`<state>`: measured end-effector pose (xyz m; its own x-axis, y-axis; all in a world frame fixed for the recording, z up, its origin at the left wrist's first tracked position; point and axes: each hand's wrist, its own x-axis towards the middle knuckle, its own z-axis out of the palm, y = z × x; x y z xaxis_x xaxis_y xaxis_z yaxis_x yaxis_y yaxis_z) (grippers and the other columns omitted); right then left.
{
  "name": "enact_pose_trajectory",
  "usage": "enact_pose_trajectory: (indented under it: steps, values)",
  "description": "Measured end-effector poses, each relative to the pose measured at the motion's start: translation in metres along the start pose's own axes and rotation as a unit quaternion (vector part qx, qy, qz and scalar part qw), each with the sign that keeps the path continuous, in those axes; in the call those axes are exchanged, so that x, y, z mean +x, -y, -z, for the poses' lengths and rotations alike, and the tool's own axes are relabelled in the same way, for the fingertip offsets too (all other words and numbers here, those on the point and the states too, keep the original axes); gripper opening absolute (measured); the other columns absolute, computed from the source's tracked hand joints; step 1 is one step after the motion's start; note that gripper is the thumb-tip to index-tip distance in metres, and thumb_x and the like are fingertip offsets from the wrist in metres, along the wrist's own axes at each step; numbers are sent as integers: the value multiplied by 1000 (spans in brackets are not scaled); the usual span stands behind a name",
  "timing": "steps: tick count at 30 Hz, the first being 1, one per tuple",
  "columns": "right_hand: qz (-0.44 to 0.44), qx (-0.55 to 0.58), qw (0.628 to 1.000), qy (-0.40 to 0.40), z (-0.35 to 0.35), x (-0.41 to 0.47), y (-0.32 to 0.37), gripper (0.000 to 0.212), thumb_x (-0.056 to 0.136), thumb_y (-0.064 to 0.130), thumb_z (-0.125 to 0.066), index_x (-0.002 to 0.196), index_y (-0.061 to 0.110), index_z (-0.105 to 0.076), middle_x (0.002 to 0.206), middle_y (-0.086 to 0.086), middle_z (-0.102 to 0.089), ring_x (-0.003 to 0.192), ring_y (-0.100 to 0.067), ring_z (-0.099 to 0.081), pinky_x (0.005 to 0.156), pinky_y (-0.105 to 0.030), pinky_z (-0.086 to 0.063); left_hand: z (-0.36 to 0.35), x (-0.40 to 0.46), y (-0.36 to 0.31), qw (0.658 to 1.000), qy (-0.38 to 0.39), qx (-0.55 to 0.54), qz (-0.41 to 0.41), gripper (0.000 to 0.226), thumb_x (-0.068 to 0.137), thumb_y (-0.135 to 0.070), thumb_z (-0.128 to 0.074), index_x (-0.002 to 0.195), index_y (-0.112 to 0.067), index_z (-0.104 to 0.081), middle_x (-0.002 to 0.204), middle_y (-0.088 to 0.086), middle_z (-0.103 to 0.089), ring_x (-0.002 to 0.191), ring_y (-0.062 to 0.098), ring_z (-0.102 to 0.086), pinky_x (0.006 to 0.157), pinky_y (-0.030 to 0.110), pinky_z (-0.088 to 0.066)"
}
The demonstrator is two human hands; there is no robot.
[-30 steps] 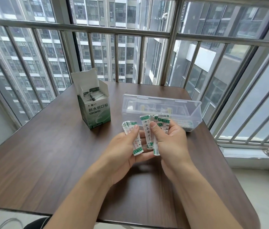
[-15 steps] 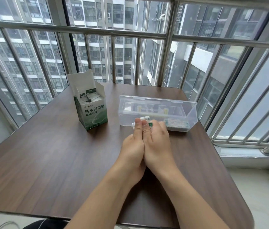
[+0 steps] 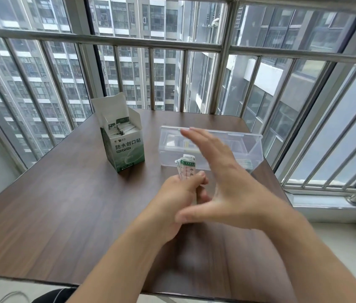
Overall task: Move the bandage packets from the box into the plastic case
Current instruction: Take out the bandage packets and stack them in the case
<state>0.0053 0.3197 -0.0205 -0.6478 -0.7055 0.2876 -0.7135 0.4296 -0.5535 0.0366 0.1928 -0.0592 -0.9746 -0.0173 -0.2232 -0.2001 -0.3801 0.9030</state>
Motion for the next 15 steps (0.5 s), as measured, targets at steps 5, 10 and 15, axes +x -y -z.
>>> enact_pose_trajectory:
  steps: [5, 10, 15]
  values:
    - [22, -97, 993, 56, -4, 13, -10, 125, 58, 31, -90, 159, 32, -15, 148, 11, -34, 139, -7, -34, 112, -28, -37, -7, 2, -9, 997, 14, 70, -12, 25, 96, -3, -45, 92, -10, -69, 79, 7, -69, 71, 15, -69, 57, 25, -52]
    - [17, -28, 999, 4, 3, 14, -21, 97, 63, 23, -87, 149, 26, -42, 117, 17, -49, 107, 0, -52, 94, -17, -43, 1, 7, -14, 994, 106, -23, 10, 23, 90, -11, -58, 111, -7, -69, 100, 12, -69, 89, 18, -68, 77, 34, -50]
    - [-9, 166, 986, -18, 6, 10, -23, 99, 63, 7, -89, 145, 34, -41, 105, 1, -66, 87, -23, -70, 83, -45, -60, 7, 13, -15, 965, 149, -202, 74, 41, 84, -32, -74, 115, -5, -70, 106, 13, -71, 90, 21, -72, 73, 30, -61]
